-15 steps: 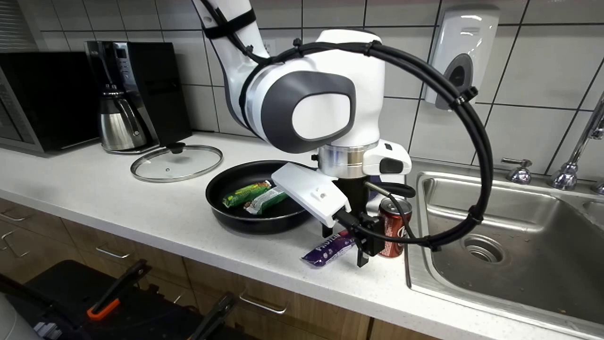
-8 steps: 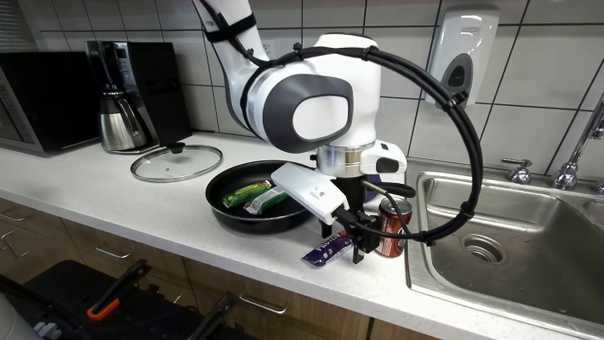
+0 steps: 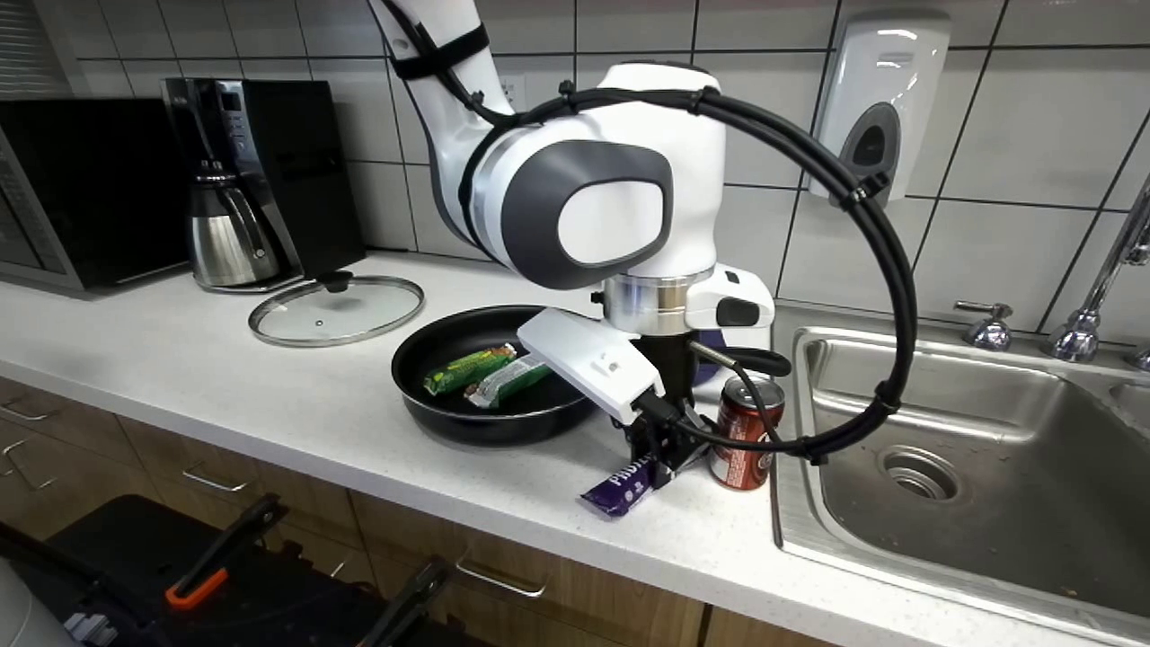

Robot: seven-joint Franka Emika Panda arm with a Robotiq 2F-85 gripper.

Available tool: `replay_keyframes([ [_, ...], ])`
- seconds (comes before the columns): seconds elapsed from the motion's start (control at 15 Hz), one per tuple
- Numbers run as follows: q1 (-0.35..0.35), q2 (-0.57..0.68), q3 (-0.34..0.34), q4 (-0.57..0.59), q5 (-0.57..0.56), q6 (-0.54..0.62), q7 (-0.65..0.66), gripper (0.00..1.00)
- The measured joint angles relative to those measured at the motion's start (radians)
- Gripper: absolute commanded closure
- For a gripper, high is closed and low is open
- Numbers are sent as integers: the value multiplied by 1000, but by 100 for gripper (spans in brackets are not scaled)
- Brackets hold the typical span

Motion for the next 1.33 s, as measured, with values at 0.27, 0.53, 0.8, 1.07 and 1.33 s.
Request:
replay_keyframes([
  [0.27,0,-2,2,5,0,0,0,97],
  [0.53,0,-14,19,5,9,0,-3,97],
  [0.8,2,-61,36,-2,13,-1,-5,97],
  [1.07,3,-145,47,-18,59,-24,-28,97],
  [1.33,17,-252,53,-35,150,-77,-104,97],
])
